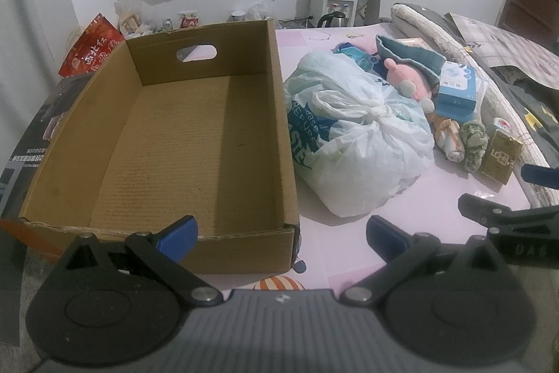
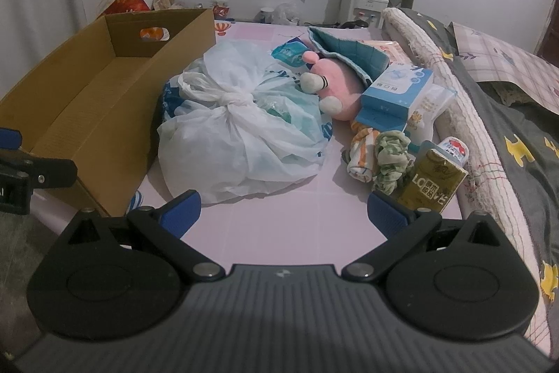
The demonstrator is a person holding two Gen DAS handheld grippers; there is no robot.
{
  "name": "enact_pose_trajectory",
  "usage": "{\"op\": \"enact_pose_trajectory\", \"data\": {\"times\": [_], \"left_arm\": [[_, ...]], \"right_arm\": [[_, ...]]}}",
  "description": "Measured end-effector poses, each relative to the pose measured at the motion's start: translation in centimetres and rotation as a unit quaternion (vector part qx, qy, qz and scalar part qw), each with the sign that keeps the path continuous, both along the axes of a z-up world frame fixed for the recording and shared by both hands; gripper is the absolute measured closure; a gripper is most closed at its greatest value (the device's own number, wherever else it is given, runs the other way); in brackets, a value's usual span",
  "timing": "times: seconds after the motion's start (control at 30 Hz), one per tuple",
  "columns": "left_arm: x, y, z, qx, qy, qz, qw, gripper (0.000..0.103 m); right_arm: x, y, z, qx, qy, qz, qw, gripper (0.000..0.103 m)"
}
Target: Organize soft objects
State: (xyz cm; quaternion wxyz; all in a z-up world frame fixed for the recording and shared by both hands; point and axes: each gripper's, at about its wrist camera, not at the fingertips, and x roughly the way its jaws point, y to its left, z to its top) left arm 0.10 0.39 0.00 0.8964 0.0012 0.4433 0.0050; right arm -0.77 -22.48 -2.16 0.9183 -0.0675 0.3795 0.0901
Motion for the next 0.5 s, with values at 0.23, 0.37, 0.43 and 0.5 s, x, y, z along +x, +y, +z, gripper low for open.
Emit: {"op": "enact_pose_trajectory", "data": {"times": [0.23,0.37,0.43,0.5], "left_arm": [[-0.01,-0.04,-0.01,0.000,0.000,0.000,1.0000,0.000],[-0.01,-0.04,-0.01,0.000,0.000,0.000,1.0000,0.000],[0.01,0.05,0.00,0.000,0.000,0.000,1.0000,0.000],[0.00,0.01,-0.01,0.000,0.000,0.000,1.0000,0.000]], "right_arm": [[0.02,0.02,-0.03,0.001,0.000,0.001,1.000,0.001],[-0.04,0.13,-0.12,0.002,0.001,0.004,1.000,0.001],[-0.03,0.09,-0.13,0.002,0.001,0.004,1.000,0.001],[-0.02,0.12,-0.14,0.002,0.001,0.003,1.000,0.001]]}}
